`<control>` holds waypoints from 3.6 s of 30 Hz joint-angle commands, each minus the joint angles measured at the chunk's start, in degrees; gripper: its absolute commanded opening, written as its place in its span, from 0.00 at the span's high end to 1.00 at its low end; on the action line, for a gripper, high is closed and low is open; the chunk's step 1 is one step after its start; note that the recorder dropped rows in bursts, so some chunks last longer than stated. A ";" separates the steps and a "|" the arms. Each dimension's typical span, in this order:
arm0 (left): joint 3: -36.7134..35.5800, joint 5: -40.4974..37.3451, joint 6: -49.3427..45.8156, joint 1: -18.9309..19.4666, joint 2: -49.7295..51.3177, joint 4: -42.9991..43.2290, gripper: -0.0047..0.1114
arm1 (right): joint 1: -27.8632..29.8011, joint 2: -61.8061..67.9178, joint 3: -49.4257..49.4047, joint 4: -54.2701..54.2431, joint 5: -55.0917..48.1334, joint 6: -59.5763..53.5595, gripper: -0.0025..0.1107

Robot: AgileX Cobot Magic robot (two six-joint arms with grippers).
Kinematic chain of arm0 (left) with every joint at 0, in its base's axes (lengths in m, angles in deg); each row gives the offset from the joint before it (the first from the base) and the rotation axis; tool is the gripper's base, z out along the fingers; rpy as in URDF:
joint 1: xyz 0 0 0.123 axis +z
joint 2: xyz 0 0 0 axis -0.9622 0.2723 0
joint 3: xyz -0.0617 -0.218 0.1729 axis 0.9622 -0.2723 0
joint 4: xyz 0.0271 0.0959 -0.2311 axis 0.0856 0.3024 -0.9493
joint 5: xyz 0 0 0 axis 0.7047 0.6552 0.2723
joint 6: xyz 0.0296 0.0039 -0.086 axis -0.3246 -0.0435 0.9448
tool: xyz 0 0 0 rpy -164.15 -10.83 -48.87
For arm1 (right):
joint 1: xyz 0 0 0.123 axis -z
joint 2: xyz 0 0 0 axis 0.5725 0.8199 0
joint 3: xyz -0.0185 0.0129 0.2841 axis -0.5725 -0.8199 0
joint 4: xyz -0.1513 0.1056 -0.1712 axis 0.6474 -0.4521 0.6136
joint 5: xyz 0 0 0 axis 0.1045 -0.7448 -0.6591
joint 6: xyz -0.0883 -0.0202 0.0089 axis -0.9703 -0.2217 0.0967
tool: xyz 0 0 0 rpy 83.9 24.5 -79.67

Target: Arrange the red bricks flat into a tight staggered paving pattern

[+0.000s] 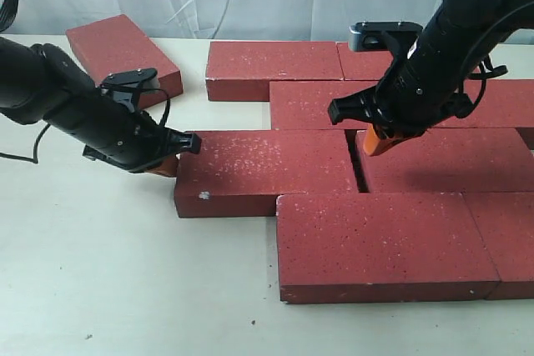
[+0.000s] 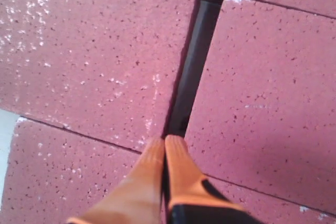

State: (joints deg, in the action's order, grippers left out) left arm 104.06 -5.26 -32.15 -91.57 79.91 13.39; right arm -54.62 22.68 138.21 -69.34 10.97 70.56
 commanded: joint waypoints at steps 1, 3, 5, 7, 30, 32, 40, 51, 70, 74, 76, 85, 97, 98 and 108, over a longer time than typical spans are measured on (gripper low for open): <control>1.51 -0.16 0.24 -1.60 0.50 -1.32 0.96 | 0.36 -0.19 -0.08 0.15 0.43 -0.37 0.98; 2.03 -0.16 0.24 -2.00 0.50 -1.84 0.96 | 0.36 -0.19 -0.08 0.36 0.54 -0.37 0.98; 2.03 0.06 0.24 -2.26 0.50 -2.49 0.96 | 0.36 -0.19 -0.08 0.51 0.53 -0.37 0.98; 2.03 -0.08 0.24 -2.26 0.60 -2.86 0.96 | 0.36 -0.19 -0.08 0.50 0.82 -0.37 0.98; 2.03 -5.69 0.35 1.30 -0.65 -2.91 0.96 | 5.95 7.39 5.25 -3.42 15.50 3.67 0.98; 2.03 -5.25 0.35 -0.61 0.54 -3.59 0.96 | 5.95 8.87 5.25 -3.42 17.44 3.67 0.98; 2.03 -3.49 0.35 -1.65 0.54 -5.04 0.96 | 5.95 13.52 5.25 -3.88 20.31 3.67 0.98; 2.03 -3.49 0.35 -1.65 0.54 -5.04 0.96 | 5.95 15.36 5.25 -3.88 19.31 3.67 0.98; 2.03 -4.39 0.35 -1.46 0.54 -3.50 0.96 | 7.70 6.14 5.25 -0.71 16.04 4.72 0.98; 2.03 -4.54 0.48 -1.46 0.54 -2.66 0.96 | 7.70 6.14 5.25 -0.71 15.11 4.86 0.98; 2.03 -4.54 0.49 -1.46 0.54 -2.52 0.96 | 7.70 6.14 5.25 -0.71 14.84 4.84 0.98; 2.03 -5.67 5.38 -1.46 0.54 3.13 0.96 | 7.70 6.14 5.25 -0.71 13.42 4.84 0.98; 2.03 -6.64 5.38 -0.02 -1.14 3.77 0.96 | 7.70 6.14 5.25 -0.71 11.90 4.84 0.98; 2.03 -6.76 5.38 0.86 -1.52 3.77 0.96 | 7.70 6.14 5.25 -0.71 11.90 4.84 0.98; 2.03 -8.18 5.15 11.53 -6.48 3.82 0.96 | 7.70 6.14 5.25 -0.71 11.90 4.84 0.98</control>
State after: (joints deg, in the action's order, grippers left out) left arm 105.85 -13.21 -27.03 -82.58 75.14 16.94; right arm -47.16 29.36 143.35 -70.68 22.94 75.62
